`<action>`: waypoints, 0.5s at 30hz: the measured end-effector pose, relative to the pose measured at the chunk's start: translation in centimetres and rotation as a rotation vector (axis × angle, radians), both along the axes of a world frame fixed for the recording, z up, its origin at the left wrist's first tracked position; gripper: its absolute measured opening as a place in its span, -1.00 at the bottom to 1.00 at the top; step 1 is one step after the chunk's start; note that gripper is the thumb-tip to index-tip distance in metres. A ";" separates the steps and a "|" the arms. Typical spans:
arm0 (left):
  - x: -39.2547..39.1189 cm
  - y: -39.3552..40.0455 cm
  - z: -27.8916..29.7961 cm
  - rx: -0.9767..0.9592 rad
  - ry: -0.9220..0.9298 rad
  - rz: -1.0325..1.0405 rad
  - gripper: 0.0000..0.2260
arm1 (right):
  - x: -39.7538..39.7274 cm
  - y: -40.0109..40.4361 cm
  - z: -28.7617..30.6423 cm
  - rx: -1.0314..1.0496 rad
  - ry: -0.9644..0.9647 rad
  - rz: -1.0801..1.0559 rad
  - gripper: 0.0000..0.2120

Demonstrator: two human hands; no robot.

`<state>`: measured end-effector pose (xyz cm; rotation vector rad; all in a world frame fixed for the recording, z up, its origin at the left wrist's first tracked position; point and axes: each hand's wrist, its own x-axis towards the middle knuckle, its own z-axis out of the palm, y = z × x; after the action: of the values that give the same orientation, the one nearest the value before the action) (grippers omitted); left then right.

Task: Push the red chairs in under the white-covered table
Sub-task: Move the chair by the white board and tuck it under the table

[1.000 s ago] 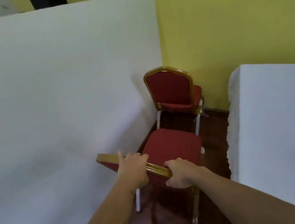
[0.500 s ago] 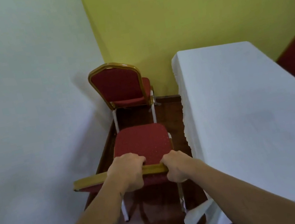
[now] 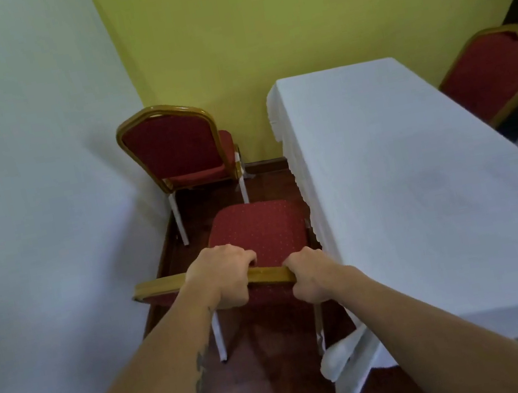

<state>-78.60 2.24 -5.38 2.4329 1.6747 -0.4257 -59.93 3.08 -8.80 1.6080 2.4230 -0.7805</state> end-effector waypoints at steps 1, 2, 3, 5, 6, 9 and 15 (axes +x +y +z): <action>-0.4 0.4 0.0 0.010 -0.004 -0.019 -0.57 | -0.4 0.1 0.1 0.000 -0.002 -0.031 -0.93; -0.9 0.8 -0.1 0.019 -0.014 -0.035 -0.57 | -1.0 0.1 0.3 -0.002 -0.006 -0.063 -0.92; -1.3 1.3 -0.1 0.026 -0.027 -0.048 -0.58 | -1.5 0.2 0.4 -0.007 -0.008 -0.098 -0.92; -2.0 1.9 -0.3 0.031 -0.064 -0.056 -0.60 | -2.3 0.4 0.7 -0.009 -0.021 -0.163 -0.92; -2.5 2.2 -0.4 0.039 -0.077 -0.074 -0.61 | -3.0 0.4 0.8 -0.002 -0.027 -0.208 -0.92; -4.4 2.7 -0.6 0.046 -0.080 -0.163 -0.60 | -5.5 -0.4 0.7 0.010 -0.028 -0.330 -0.89; -9.0 3.5 -0.9 0.027 -0.071 -0.310 -0.57 | -10.6 -3.0 1.1 0.074 -0.070 -0.478 -0.88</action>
<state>-87.57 5.70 -6.26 2.7017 1.2857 -0.3504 -70.52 0.03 -7.73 2.2424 2.0609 -0.6825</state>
